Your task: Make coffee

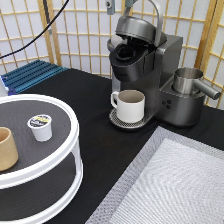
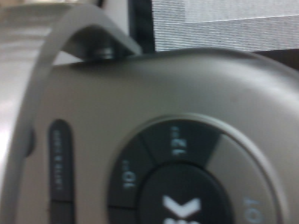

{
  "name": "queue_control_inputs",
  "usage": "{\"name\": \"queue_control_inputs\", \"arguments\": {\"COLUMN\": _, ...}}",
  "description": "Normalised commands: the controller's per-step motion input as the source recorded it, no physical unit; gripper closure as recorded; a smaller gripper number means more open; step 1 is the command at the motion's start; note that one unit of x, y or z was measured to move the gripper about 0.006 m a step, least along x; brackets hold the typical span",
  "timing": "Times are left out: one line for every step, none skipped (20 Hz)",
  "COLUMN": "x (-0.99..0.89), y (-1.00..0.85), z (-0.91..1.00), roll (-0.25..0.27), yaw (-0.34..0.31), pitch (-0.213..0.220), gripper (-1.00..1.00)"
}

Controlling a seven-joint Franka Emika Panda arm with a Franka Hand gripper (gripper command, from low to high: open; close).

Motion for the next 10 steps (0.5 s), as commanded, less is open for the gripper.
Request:
{"name": "queue_control_inputs", "arguments": {"x": 0.79, "y": 0.61, "z": 0.39, "roll": -0.020, "yaw": 0.000, "pitch": 0.212, "gripper": -1.00}}
{"name": "queue_control_inputs", "arguments": {"x": 0.79, "y": 0.57, "z": 0.38, "roll": -0.006, "yaw": 0.000, "pitch": 0.218, "gripper": -1.00}}
{"name": "queue_control_inputs", "arguments": {"x": 0.69, "y": 0.45, "z": 0.40, "roll": 0.000, "yaw": 0.000, "pitch": 0.198, "gripper": -1.00}}
{"name": "queue_control_inputs", "arguments": {"x": 0.45, "y": 0.31, "z": 0.43, "roll": 0.000, "yaw": -0.010, "pitch": 0.155, "gripper": -1.00}}
{"name": "queue_control_inputs", "arguments": {"x": 0.34, "y": 0.17, "z": 0.49, "roll": -0.001, "yaw": -0.014, "pitch": 0.120, "gripper": -1.00}}
{"name": "queue_control_inputs", "arguments": {"x": 0.19, "y": 0.00, "z": 0.56, "roll": -0.016, "yaw": -0.001, "pitch": 0.089, "gripper": -1.00}}
{"name": "queue_control_inputs", "arguments": {"x": 0.15, "y": 0.00, "z": 0.52, "roll": -0.022, "yaw": -0.014, "pitch": 0.083, "gripper": -1.00}}
{"name": "queue_control_inputs", "arguments": {"x": 0.09, "y": -0.18, "z": 0.60, "roll": -0.035, "yaw": -0.006, "pitch": 0.087, "gripper": -1.00}}
{"name": "queue_control_inputs", "arguments": {"x": 0.06, "y": -0.31, "z": 0.60, "roll": -0.061, "yaw": -0.008, "pitch": 0.076, "gripper": -1.00}}
{"name": "queue_control_inputs", "arguments": {"x": 0.03, "y": -0.38, "z": 0.56, "roll": -0.077, "yaw": -0.018, "pitch": 0.039, "gripper": -1.00}}
